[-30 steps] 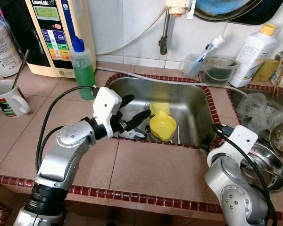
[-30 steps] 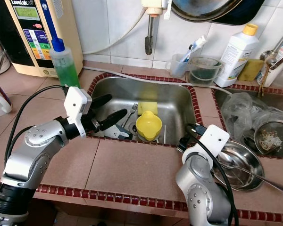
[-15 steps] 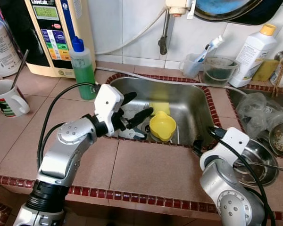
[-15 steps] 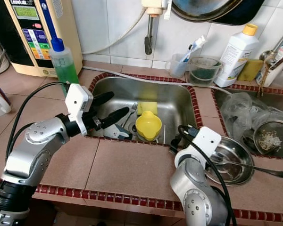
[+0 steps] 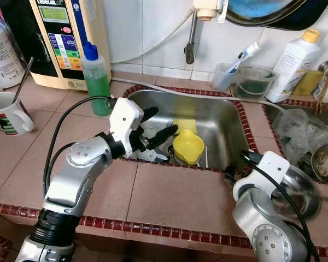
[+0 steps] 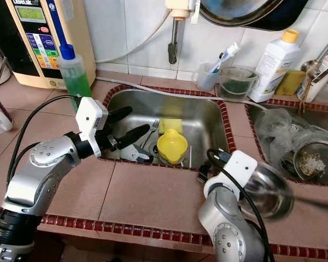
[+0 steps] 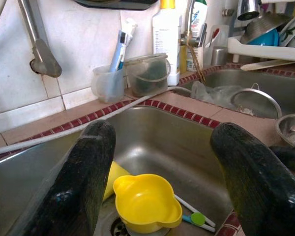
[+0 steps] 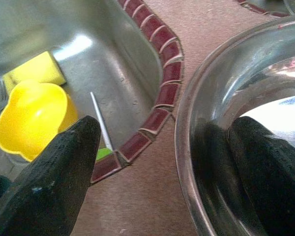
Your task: Kitchen organization
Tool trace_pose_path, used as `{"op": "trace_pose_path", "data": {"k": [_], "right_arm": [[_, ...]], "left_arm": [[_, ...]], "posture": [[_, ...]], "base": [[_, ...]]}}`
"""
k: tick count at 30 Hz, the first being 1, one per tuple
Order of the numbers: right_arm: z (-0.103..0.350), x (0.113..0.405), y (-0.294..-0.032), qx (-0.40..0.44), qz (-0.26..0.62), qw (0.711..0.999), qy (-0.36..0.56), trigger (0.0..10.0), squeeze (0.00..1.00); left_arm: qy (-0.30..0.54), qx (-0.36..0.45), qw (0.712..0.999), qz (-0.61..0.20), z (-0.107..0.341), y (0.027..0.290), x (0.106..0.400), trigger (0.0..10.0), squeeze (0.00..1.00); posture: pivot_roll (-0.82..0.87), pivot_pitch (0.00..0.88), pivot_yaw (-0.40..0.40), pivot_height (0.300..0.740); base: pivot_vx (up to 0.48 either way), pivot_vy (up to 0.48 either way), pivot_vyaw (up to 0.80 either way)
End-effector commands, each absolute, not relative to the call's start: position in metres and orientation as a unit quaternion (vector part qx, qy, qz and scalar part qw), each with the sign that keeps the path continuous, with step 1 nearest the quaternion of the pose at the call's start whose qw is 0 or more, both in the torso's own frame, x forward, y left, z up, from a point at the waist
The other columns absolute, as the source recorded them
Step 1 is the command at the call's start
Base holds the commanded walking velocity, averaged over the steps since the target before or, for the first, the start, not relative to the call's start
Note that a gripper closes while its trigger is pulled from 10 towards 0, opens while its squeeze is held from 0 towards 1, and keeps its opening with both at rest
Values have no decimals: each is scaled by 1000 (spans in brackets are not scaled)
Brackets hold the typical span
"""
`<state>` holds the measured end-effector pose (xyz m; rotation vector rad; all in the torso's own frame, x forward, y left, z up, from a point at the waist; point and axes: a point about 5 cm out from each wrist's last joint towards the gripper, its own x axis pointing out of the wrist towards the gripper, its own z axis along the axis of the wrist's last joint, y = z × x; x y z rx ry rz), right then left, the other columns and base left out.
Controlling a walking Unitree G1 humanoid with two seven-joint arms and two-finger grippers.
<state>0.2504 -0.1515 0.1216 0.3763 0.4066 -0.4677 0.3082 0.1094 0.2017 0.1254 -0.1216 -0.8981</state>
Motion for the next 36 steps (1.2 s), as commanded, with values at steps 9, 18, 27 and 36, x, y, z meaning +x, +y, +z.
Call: {"op": "trace_pose_path", "data": {"k": [9,18,27,36], "right_arm": [[125,247,-90,328,-168,894,255,10000,0],[125,247,-90,328,-168,894,255,10000,0],[125,247,-90,328,-168,894,255,10000,0],[125,247,-90,328,-168,894,255,10000,0]], "left_arm": [[-61,65,894,-439,204,106,309,10000,0],[-61,65,894,-439,204,106,309,10000,0],[-61,65,894,-439,204,106,309,10000,0],[-61,65,894,-439,204,106,309,10000,0]], "posture": [[-137,111,-23,740],[-137,111,-23,740],[-137,111,-23,740],[-137,111,-23,740]], "base": [[0,0,0],[0,0,0],[0,0,0],[0,0,0]]}}
